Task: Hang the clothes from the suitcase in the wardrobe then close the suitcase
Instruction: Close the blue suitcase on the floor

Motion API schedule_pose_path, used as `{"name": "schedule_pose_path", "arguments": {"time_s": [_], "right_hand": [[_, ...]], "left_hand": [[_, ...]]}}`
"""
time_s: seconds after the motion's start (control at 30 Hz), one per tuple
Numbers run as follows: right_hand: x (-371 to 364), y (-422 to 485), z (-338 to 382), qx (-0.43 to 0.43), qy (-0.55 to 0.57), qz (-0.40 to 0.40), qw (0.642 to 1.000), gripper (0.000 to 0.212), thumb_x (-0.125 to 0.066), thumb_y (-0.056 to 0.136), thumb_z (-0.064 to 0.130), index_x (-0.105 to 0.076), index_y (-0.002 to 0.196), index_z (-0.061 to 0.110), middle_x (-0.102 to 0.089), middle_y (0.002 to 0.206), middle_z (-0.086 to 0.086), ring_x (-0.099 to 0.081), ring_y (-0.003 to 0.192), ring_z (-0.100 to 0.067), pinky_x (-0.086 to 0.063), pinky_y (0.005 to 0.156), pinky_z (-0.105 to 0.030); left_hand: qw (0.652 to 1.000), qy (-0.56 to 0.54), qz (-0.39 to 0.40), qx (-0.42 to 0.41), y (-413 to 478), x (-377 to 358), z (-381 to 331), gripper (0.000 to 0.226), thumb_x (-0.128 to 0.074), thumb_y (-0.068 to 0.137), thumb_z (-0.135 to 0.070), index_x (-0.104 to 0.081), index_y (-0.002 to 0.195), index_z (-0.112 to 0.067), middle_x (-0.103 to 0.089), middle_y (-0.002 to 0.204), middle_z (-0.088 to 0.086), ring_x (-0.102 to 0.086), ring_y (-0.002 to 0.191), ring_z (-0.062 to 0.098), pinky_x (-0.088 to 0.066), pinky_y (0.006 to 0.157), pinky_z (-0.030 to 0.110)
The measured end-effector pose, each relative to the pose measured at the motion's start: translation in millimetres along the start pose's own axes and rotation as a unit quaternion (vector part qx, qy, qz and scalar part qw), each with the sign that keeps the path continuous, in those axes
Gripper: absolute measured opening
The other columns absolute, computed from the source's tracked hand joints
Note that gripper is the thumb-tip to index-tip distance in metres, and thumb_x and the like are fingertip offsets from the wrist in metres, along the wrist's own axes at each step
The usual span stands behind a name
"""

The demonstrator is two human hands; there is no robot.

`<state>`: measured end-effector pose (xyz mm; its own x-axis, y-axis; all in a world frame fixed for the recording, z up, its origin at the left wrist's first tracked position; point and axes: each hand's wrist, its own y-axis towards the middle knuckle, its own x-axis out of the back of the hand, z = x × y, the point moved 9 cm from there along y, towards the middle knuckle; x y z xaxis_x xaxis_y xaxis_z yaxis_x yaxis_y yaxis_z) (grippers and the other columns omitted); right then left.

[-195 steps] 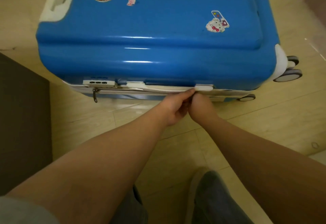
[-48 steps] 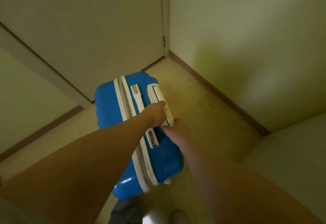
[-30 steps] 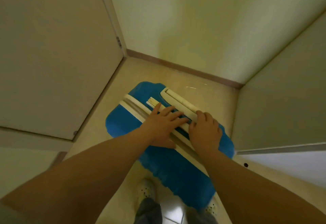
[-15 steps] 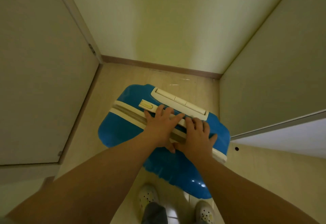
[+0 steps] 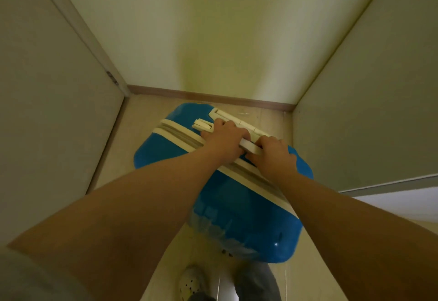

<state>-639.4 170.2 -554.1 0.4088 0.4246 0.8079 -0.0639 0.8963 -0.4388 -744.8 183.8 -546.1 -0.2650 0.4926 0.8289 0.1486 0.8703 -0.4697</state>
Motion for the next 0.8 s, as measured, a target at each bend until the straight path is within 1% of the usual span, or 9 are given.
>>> {"name": "schedule_pose_path", "arguments": {"time_s": [0.13,0.2,0.3,0.43,0.53,0.6,0.67,0.7,0.8], "right_hand": [[27.3,39.5,-15.0,0.030,0.014,-0.005,0.999,0.021,-0.056,0.091,0.033,-0.058,0.102,0.015,-0.049,0.097,0.000,-0.048,0.110,-0.026,-0.044,0.091,-0.050],[43.8,60.7,-21.4,0.042,0.020,0.006,0.999,0.021,-0.056,0.092,0.031,-0.058,0.104,0.014,-0.052,0.103,-0.003,-0.046,0.112,-0.026,-0.045,0.090,-0.051],[69.2,92.5,-32.0,0.060,0.016,0.012,0.998,0.022,-0.055,0.093,0.030,-0.058,0.108,0.015,-0.053,0.113,-0.005,-0.043,0.117,-0.026,-0.042,0.094,-0.053],[95.3,131.4,-40.3,0.071,0.022,0.008,0.997,0.022,-0.056,0.092,0.029,-0.060,0.108,0.015,-0.056,0.114,-0.006,-0.049,0.115,-0.028,-0.044,0.094,-0.055],[118.0,161.5,-43.2,0.084,-0.005,-0.003,0.996,0.021,-0.055,0.093,0.029,-0.060,0.108,0.015,-0.055,0.114,-0.005,-0.046,0.116,-0.028,-0.043,0.095,-0.055],[134.8,183.2,-45.8,0.086,-0.038,-0.008,0.995,0.022,-0.053,0.094,0.031,-0.060,0.109,0.016,-0.054,0.115,-0.004,-0.042,0.118,-0.027,-0.040,0.097,-0.055],[150.5,204.1,-49.2,0.082,-0.065,-0.016,0.994,0.023,-0.052,0.094,0.033,-0.060,0.110,0.018,-0.053,0.116,-0.003,-0.039,0.120,-0.026,-0.040,0.097,-0.052],[159.3,216.5,-50.8,0.078,-0.073,-0.022,0.994,0.023,-0.051,0.094,0.033,-0.060,0.110,0.019,-0.053,0.117,-0.002,-0.038,0.120,-0.025,-0.040,0.095,-0.049],[182.9,250.3,-54.0,0.066,-0.083,-0.042,0.994,0.023,-0.050,0.095,0.033,-0.060,0.111,0.020,-0.053,0.120,-0.002,-0.037,0.123,-0.025,-0.038,0.092,-0.045]], "left_hand": [[1.000,0.003,-0.007,0.006,42.5,12.9,-22.6,0.030,-0.053,0.093,-0.033,-0.053,0.123,-0.033,-0.044,0.131,0.006,-0.025,0.132,0.030,-0.030,0.103,0.060],[1.000,-0.003,-0.011,0.019,63.3,23.6,-35.5,0.031,-0.053,0.093,-0.033,-0.053,0.124,-0.032,-0.044,0.132,0.006,-0.024,0.133,0.029,-0.028,0.104,0.061],[0.999,-0.013,-0.023,0.033,95.6,37.3,-53.0,0.030,-0.052,0.093,-0.034,-0.054,0.123,-0.032,-0.045,0.131,0.005,-0.025,0.132,0.028,-0.027,0.105,0.061],[0.997,-0.024,-0.047,0.048,131.1,56.1,-66.2,0.031,-0.053,0.093,-0.034,-0.054,0.124,-0.033,-0.047,0.128,0.003,-0.027,0.131,0.028,-0.029,0.104,0.060],[0.996,-0.004,-0.066,0.059,160.5,72.5,-77.2,0.032,-0.051,0.094,-0.036,-0.052,0.125,-0.034,-0.048,0.129,0.002,-0.029,0.130,0.026,-0.032,0.102,0.056],[0.994,0.048,-0.085,0.054,182.5,86.4,-86.9,0.031,-0.048,0.095,-0.038,-0.051,0.126,-0.034,-0.050,0.129,0.001,-0.033,0.129,0.026,-0.029,0.100,0.055],[0.986,0.123,-0.111,0.023,205.1,101.9,-99.3,0.030,-0.044,0.096,-0.041,-0.052,0.124,-0.035,-0.054,0.126,-0.001,-0.037,0.125,0.025,-0.028,0.099,0.051],[0.984,0.132,-0.119,0.010,219.2,109.4,-103.6,0.031,-0.043,0.096,-0.043,-0.052,0.124,-0.035,-0.055,0.126,-0.002,-0.037,0.124,0.024,-0.027,0.099,0.049],[0.988,0.097,-0.118,-0.005,256.6,124.5,-111.6,0.032,-0.044,0.096,-0.041,-0.052,0.125,-0.032,-0.053,0.127,0.001,-0.035,0.126,0.025,-0.026,0.103,0.050]]}}
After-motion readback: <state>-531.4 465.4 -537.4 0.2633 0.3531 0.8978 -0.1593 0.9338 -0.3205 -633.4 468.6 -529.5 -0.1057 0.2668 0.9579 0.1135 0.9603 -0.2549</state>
